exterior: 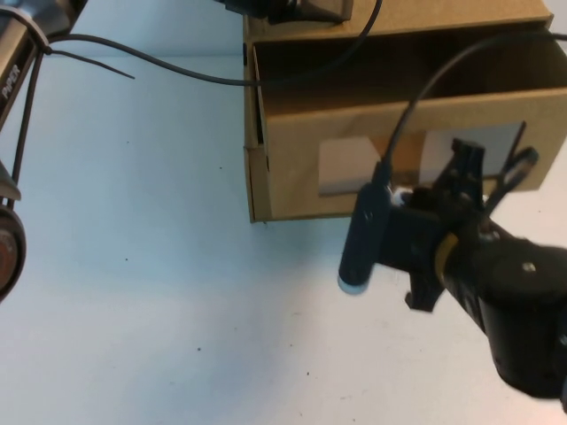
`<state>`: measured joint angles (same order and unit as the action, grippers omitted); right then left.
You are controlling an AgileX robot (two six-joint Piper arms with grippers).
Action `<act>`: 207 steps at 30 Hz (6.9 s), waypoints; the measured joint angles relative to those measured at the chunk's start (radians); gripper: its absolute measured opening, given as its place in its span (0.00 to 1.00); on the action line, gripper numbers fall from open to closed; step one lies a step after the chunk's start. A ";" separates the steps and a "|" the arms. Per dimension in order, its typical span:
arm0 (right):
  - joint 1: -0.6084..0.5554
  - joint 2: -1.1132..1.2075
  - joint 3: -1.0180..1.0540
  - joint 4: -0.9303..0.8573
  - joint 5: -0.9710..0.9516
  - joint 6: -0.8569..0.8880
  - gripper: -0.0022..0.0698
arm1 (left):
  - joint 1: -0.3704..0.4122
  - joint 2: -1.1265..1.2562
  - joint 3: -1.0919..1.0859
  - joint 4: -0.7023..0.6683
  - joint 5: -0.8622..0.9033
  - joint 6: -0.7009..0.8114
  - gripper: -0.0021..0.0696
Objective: Open the shoe box
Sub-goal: 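Pull the top drawer of the cardboard box fully open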
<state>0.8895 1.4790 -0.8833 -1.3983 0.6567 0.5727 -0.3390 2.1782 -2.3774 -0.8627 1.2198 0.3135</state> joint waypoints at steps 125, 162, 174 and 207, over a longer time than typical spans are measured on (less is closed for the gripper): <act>0.455 -0.874 -0.294 0.541 0.614 0.027 0.01 | 0.001 -1.896 2.373 0.417 -1.302 0.128 0.02; 0.455 -0.874 -0.294 0.561 0.614 0.031 0.01 | 0.001 -1.897 2.404 0.407 -1.281 0.126 0.02; -0.325 -0.929 0.037 0.732 0.057 0.031 0.01 | 0.001 -1.897 2.404 0.407 -1.279 0.126 0.02; -0.929 -1.493 0.777 0.863 -0.506 0.055 0.01 | 0.001 -1.903 2.404 0.407 -1.277 0.126 0.02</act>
<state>-0.0399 -0.0144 -0.1060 -0.5350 0.1506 0.6281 -0.3377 0.2750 0.0267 -0.4561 -0.0574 0.4398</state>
